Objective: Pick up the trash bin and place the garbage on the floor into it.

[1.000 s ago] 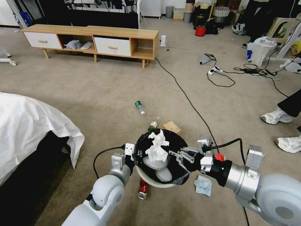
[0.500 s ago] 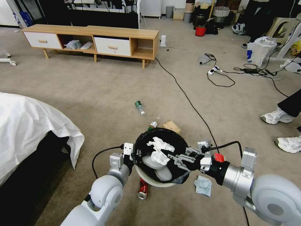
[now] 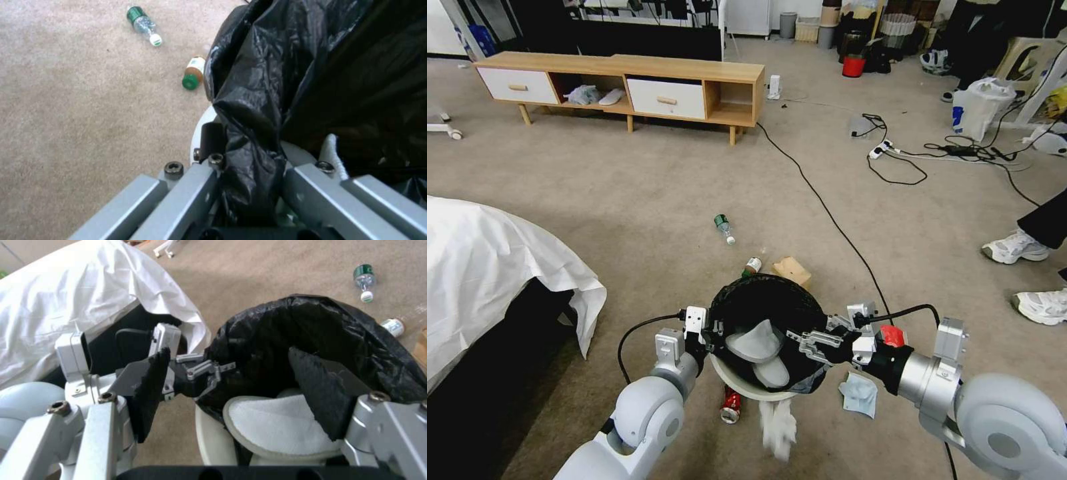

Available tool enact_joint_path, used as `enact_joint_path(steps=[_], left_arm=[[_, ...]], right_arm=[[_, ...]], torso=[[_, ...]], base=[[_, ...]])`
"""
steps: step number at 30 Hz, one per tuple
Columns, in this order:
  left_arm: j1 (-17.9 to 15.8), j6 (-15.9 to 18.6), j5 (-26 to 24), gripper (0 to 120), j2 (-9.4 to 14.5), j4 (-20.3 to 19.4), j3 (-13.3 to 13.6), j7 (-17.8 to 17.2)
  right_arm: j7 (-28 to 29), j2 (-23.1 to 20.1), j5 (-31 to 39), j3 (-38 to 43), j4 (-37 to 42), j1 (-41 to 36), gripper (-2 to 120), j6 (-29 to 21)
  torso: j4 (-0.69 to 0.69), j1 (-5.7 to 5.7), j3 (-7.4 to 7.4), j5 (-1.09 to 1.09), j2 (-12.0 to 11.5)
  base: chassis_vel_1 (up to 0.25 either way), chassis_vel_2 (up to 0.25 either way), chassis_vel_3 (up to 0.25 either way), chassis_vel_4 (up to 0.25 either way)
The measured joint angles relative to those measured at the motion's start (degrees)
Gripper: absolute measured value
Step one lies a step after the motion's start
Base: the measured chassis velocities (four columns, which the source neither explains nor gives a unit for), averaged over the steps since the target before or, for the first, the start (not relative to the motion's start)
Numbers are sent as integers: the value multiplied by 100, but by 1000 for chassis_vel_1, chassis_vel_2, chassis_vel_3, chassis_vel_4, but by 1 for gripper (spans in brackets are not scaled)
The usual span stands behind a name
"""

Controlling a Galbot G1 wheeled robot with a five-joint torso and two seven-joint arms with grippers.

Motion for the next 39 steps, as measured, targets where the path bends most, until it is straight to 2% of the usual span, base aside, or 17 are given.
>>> enact_joint_path(steps=[23,29,35,39], left_arm=[[94,185,-5,1,-70,-3,-53,-176],[130,185,0,1,-70,-3,-139,-205],[323,205,29,1,-68,-83,-370,-271],[627,240,39,1,-7,-202,-719,-353]], right_arm=[[-40,-16,36,278,131,-124,72,56],[-39,18,19,328,142,-151,73,58],[6,50,-4,417,162,-207,73,58],[72,110,-20,437,151,-190,73,59]], torso=[[0,0,0,0,0],[0,0,0,0,0],[0,0,0,0,0],[0,0,0,-1,0]], base=[[0,0,0,0],[0,0,0,0],[0,0,0,0],[0,0,0,0]])
